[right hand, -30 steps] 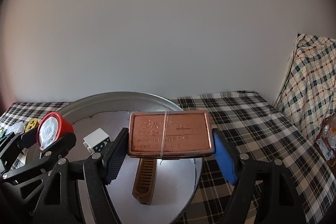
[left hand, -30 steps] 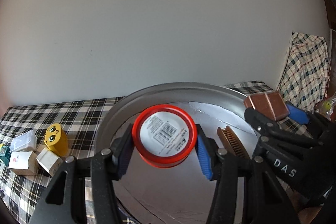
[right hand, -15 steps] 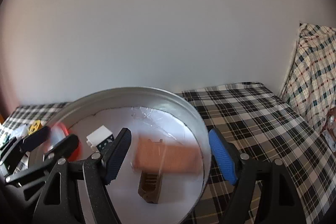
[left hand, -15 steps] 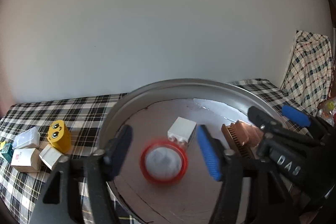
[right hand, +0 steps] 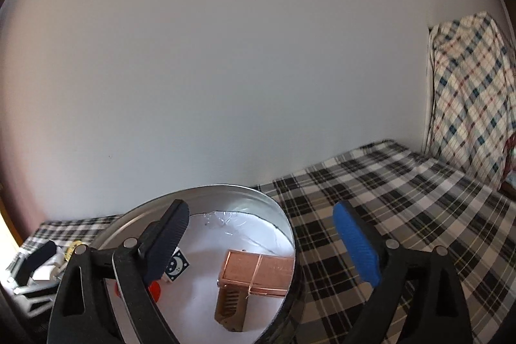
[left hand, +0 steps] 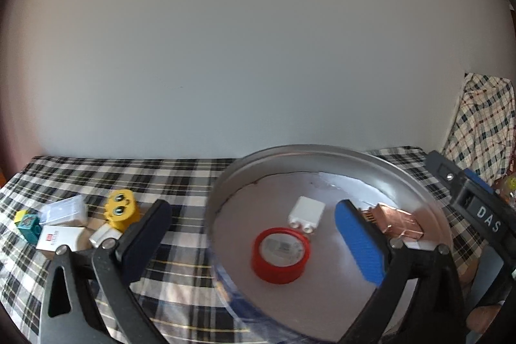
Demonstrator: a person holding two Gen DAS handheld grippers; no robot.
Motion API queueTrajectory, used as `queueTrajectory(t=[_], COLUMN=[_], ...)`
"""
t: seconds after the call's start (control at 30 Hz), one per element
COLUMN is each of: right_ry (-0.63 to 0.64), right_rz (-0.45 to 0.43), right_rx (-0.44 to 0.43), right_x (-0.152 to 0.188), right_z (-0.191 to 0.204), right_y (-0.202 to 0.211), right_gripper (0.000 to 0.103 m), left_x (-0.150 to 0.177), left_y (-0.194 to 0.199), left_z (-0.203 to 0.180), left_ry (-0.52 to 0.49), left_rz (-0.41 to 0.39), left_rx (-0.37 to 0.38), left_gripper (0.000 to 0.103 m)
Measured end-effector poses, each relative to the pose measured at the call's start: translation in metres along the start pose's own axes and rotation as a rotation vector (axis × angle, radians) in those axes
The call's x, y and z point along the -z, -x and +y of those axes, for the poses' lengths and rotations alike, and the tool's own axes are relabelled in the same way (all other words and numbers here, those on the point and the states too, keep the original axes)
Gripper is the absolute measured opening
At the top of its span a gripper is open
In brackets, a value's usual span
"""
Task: Organize rigid objects
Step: 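Withdraw both tools from the tin toward the remaining blocks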
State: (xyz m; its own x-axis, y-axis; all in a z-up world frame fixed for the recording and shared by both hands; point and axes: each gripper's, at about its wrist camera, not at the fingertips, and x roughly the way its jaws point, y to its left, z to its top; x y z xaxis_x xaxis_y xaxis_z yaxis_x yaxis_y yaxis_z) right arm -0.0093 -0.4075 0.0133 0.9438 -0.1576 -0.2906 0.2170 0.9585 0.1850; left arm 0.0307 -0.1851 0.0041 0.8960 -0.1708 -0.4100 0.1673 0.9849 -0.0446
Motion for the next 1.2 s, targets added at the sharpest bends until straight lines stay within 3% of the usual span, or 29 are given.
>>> queueTrajectory(t=[0.17, 0.33, 0.83, 1.0, 1.2], right_ry=[0.083, 0.079, 0.04, 0.044, 0.077], right_rz=[-0.126, -0.207, -0.213, -0.202, -0.146], right_rx=[0.03, 0.079, 0.138, 0.113, 0.01], right_x=[0.002, 0.001, 0.02, 0.028, 0.038], right_z=[0.013, 0.016, 0.048, 0.077, 0.128], right_y=[0.018, 0.038, 0.071, 0.075, 0.069], right_gripper=[0.093, 0.093, 0.093, 0.093, 0.093], left_x=[0.002, 0.006, 0.01, 0.011, 0.012], left_y=[0.009, 0.013, 0.021, 0.023, 0.026], left_z=[0.017, 0.042, 0.104, 0.122, 0.163], left_ry=[-0.029, -0.038, -0.021, -0.03, -0.005], left_rz=[-0.049, -0.071, -0.054, -0.054, -0.034], left_rx=[-0.068, -0.114, -0.173, -0.184, -0.203], left_gripper=[0.102, 0.102, 0.102, 0.102, 0.102])
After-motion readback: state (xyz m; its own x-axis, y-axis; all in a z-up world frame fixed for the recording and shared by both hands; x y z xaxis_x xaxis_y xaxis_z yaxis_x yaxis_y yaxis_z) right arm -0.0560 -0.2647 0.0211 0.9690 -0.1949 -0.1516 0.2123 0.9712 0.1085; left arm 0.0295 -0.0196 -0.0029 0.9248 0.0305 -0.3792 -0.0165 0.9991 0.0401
